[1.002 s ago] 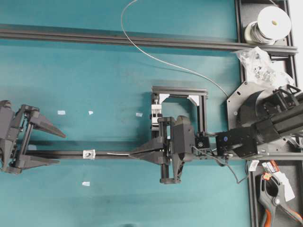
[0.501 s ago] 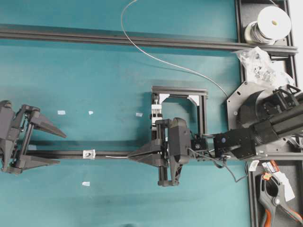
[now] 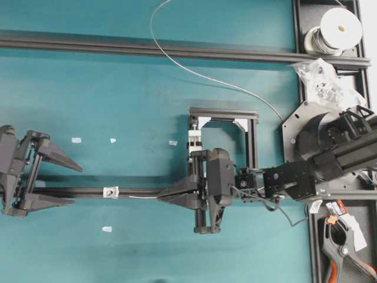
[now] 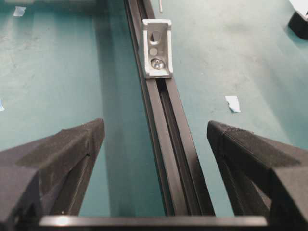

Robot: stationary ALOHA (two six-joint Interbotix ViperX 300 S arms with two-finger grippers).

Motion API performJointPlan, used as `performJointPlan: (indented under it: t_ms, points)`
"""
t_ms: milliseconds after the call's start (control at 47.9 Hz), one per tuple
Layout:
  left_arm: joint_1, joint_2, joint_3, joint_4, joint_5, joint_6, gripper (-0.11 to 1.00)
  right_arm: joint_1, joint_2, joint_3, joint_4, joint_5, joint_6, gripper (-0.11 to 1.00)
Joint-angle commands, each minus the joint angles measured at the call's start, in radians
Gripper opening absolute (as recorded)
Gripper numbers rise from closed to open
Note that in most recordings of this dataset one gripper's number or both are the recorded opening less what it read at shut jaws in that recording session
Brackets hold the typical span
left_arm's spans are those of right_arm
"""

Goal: Insert the wire through the hole in the metal fitting.
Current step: 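Push the wire tip through the white bracket's hole with right gripper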

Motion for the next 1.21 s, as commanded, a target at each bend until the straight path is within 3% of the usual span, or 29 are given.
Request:
performJointPlan:
  t_ms: [0, 1189]
  points:
    - [-0.005, -0.018, -0.009, -0.002, -0.005, 0.002, 0.74, 0.005, 0.0, -0.023, 0.002, -0.008, -0.002, -0.01]
    - [-0.005, -0.02, -0.017, -0.002, -0.002, 0.002, 0.74, -0.028, 0.055, -0.06, 0.0, -0.06, -0.011, -0.01]
